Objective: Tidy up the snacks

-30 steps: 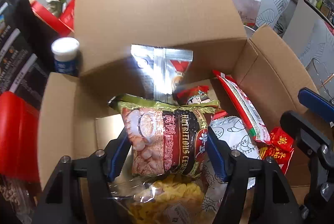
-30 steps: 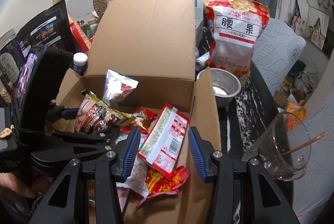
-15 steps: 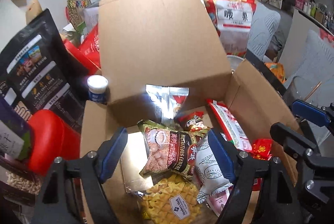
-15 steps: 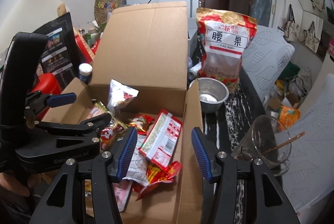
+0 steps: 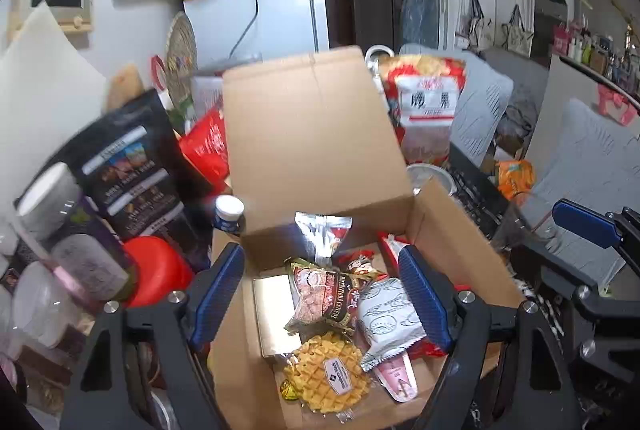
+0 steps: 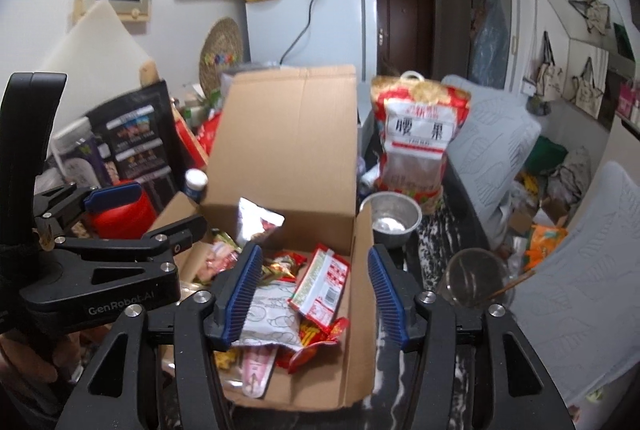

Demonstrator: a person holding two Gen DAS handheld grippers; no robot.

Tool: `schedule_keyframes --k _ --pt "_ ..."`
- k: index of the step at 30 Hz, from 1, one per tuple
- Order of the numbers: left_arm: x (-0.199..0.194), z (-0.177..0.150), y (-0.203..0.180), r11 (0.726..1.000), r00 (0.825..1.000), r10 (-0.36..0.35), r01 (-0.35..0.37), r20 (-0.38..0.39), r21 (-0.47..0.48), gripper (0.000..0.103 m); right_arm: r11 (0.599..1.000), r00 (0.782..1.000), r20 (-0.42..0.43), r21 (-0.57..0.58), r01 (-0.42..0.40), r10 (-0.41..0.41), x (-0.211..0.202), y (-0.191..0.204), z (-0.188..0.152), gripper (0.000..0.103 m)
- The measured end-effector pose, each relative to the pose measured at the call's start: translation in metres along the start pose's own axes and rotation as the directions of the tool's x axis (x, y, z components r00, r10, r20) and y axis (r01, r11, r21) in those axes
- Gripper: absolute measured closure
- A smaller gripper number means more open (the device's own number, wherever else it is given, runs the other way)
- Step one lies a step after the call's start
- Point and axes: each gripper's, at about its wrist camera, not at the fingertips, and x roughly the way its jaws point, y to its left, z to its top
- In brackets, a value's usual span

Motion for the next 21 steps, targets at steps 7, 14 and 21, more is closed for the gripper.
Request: schedule_keyframes --k 7,14,21 --pt "-0.051 -0.005 -0.002 1.0 0.998 -0.02 0.02 0.062 -0.004 0.024 1.0 0.998 0.058 -0.007 0.008 -0.008 -0.047 0.008 -0.003 0.042" --pt "-0.096 -0.021 -0.003 1.0 0.993 -0.029 0.03 0.112 -0.006 0.016 1.0 0.993 0.118 -0.014 0.013 -0.011 -0.092 0.015 -0.014 0.035" --pt "-0.141 -0.041 -0.004 0.999 0.984 -0.039 0.041 0.175 -0.003 0.007 1.0 0.989 0.149 0.008 0.013 -0.014 -0.127 0.018 -0.03 0.031"
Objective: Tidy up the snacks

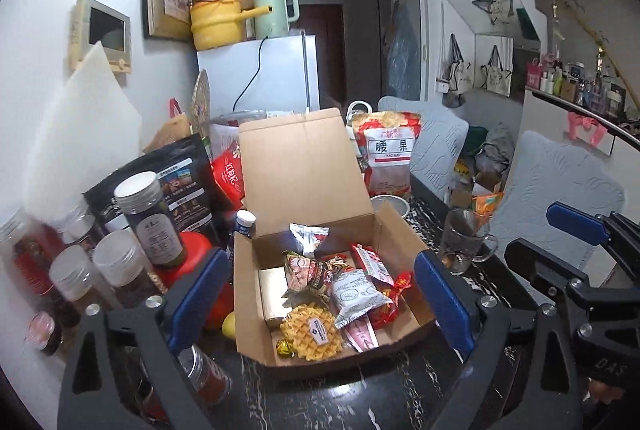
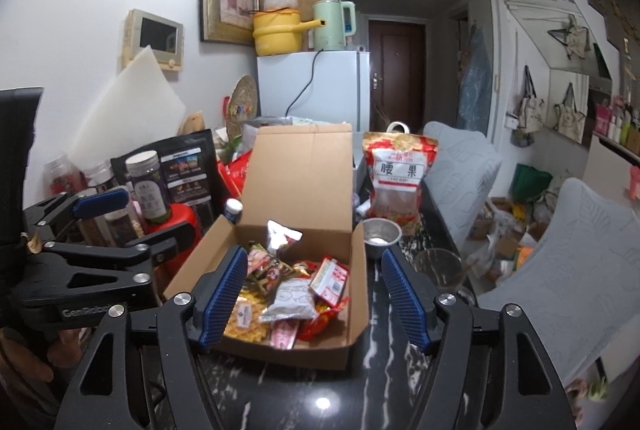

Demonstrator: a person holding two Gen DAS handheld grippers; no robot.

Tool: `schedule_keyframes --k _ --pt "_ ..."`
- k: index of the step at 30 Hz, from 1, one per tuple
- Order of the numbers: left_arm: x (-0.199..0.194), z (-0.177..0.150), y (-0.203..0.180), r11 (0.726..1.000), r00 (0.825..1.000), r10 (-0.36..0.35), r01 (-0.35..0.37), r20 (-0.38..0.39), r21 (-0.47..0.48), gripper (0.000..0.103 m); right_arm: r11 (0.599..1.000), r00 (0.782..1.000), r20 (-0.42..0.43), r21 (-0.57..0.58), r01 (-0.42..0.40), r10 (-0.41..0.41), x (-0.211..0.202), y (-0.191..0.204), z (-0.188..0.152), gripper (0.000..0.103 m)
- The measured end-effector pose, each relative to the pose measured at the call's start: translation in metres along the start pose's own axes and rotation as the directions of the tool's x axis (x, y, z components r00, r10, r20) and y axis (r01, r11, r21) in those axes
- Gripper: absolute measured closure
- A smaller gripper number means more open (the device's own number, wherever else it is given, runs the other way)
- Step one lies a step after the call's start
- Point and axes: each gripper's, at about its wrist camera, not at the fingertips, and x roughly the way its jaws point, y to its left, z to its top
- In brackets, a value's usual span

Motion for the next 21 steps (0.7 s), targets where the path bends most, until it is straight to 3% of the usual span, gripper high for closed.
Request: schedule_keyframes --k 2,21 --pt "-0.011 -0.004 0.0 1.0 1.0 -0.006 0.006 0.01 0.001 0.007 1.0 1.0 0.008 0.004 -0.006 0.006 -0.01 0.001 -0.005 0.024" --pt "-0.06 -0.061 -0.001 0.999 0.999 -0.033 0.033 -0.016 -0.031 0.007 0.999 1.0 0.001 0.035 0.014 -0.014 -0.064 0.018 -0.061 0.024"
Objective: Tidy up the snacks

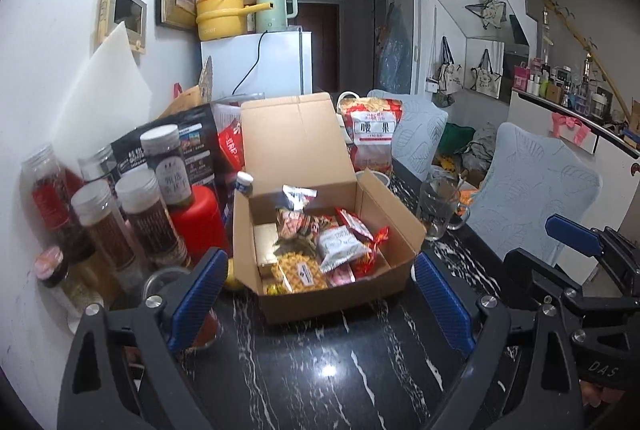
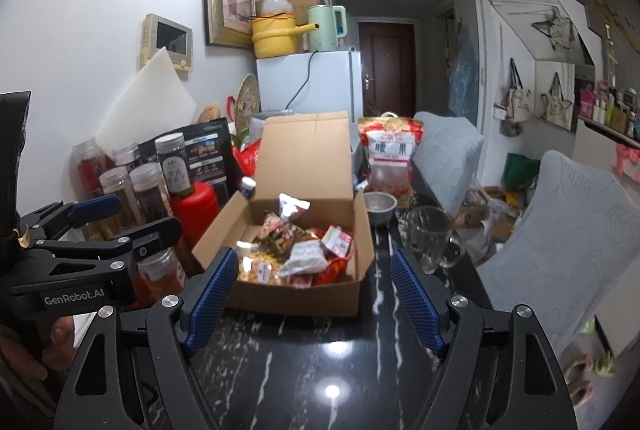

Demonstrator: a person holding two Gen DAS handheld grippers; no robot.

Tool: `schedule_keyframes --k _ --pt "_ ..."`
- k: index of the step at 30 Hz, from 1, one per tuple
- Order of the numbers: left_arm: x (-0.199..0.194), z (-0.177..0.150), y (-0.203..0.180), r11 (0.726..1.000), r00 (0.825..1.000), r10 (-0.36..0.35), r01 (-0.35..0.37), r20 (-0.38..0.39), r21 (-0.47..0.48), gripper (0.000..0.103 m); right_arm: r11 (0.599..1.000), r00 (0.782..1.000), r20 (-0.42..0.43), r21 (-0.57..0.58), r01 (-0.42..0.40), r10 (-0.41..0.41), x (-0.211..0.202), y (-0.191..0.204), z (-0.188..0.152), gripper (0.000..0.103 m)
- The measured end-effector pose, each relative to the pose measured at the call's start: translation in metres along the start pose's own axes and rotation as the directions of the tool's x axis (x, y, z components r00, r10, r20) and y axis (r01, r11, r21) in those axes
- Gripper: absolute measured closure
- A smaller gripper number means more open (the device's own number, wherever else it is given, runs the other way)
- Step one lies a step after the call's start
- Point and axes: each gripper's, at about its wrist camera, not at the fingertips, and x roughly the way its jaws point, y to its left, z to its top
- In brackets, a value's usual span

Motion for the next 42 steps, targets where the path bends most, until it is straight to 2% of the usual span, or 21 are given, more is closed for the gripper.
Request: schedule_keyframes --k 16,42 --pt "0.008 -0.025 -0.001 1.0 0.997 -0.004 0.003 -0.077 -0.009 0.007 1.0 0.998 -0.065 -0.015 0.006 -0.007 0.007 0.009 -0.022 0.024" --pt "0.024 -0.023 0.005 1.0 0.993 0.0 -0.001 -0.116 -0.011 0.007 1.0 0.996 -0.084 -0.018 0.022 -0.023 0.018 0.007 -0.019 0.024"
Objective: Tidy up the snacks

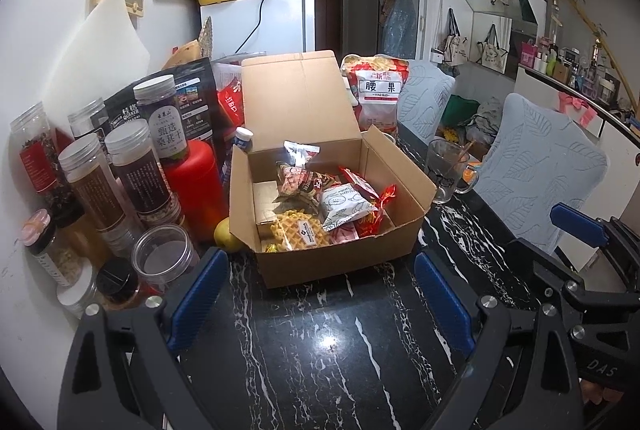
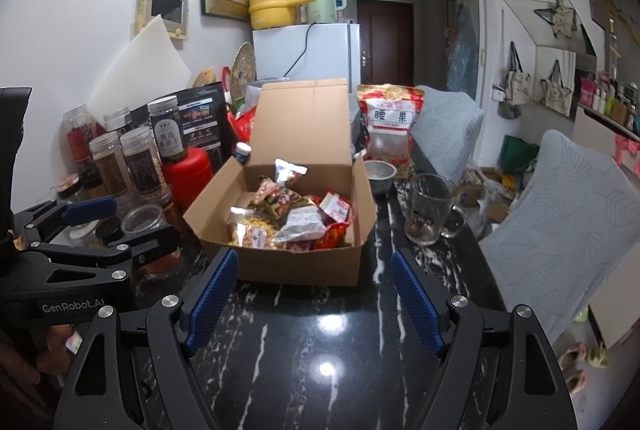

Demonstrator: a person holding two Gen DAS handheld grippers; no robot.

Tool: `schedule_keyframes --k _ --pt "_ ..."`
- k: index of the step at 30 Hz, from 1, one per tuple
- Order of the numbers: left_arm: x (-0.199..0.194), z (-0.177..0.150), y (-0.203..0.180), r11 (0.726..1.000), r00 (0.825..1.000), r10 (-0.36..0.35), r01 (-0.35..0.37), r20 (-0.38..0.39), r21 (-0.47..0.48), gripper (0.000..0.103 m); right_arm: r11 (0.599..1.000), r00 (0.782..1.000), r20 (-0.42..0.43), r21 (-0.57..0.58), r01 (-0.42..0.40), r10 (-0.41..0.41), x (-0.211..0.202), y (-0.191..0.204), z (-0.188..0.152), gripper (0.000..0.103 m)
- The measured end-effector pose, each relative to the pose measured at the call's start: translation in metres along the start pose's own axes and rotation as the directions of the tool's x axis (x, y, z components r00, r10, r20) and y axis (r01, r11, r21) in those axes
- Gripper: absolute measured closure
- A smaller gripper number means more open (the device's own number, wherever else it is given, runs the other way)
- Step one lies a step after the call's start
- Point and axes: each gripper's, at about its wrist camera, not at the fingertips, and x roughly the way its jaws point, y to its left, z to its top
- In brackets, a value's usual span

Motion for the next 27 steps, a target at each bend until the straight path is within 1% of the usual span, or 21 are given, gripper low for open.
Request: schedule_keyframes --k 27 --pt "0.0042 -0.0034 0.0021 1.0 1.0 -0.011 0.011 -0.027 0.002 0.007 1.0 1.0 -0.01 0.006 0.014 -0.013 0.0026 -0.0012 -0.0026 0.024"
